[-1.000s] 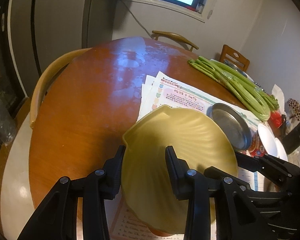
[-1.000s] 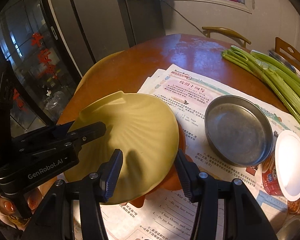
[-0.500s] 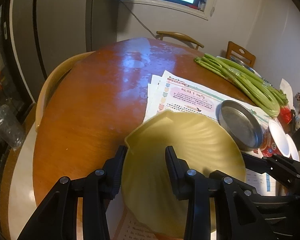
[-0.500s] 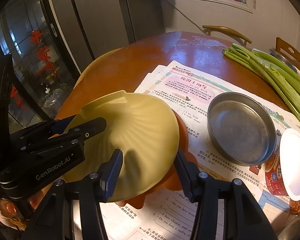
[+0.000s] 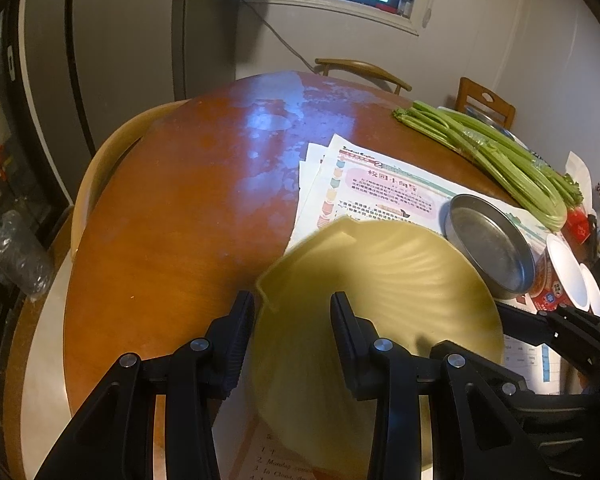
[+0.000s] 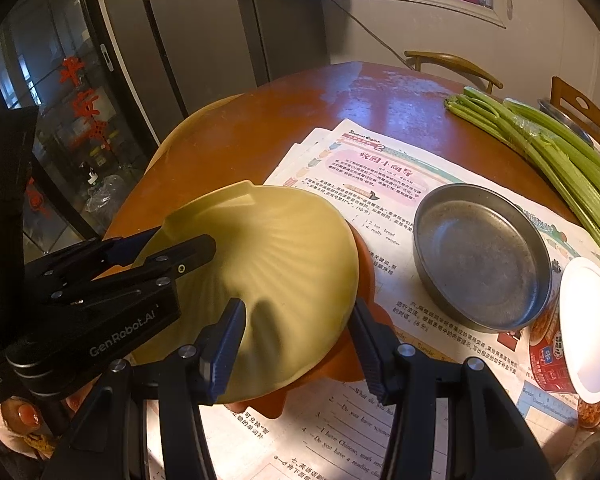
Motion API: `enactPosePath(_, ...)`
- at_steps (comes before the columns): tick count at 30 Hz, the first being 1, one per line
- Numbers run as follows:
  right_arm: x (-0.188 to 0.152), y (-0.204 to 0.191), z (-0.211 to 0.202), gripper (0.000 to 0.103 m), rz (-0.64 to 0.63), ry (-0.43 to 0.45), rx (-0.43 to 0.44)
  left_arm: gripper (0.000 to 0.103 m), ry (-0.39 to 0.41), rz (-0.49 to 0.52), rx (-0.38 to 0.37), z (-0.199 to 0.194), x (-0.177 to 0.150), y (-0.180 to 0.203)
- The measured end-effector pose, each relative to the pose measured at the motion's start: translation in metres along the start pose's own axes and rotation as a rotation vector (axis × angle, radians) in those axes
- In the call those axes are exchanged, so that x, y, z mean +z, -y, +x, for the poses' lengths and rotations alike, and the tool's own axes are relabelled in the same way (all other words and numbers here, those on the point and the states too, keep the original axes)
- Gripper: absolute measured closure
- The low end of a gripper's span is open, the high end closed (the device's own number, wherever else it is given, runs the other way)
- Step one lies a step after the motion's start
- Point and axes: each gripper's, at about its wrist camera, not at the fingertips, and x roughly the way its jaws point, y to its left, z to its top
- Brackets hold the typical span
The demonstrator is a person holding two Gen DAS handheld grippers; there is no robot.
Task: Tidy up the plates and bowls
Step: 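Lower the yellow plate onto the orange plate and open the left tool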
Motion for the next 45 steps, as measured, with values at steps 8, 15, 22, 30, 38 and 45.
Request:
enactPosePath(8, -0.002, 0.005, -0.001, 0.050, 0.019, 0.002, -0.013, 0.063, 0.000, -0.016, 0.004, 0.000, 0.000, -0.005)
enactPosePath(15, -0.002, 0.001, -0.001, 0.050, 0.002, 0.002, -0.014, 0.062, -0.005, -0.016, 0.001, -0.002, -0.003, -0.004)
enactPosePath(22, 0.000, 0.005, -0.004, 0.050, 0.028, 0.012, -0.010, 0.061, -0.005, -0.016, 0.001, -0.004, -0.002, -0.003)
enactPosePath(30, 0.001, 0.006, -0.012, 0.050, 0.032, 0.033, -0.005, 0.061, 0.001, -0.036, -0.009, -0.014, -0.003, -0.005)
enactPosePath(38, 0.000, 0.008, -0.035, 0.050, 0.049, 0.080, 0.007, 0.060, 0.038, -0.033, -0.014, -0.033, -0.001, -0.001)
enactPosePath(45, -0.004, 0.007, -0.059, 0.050, 0.055, 0.122, 0.013, 0.052, 0.069, -0.026, -0.026, -0.055, -0.002, 0.007)
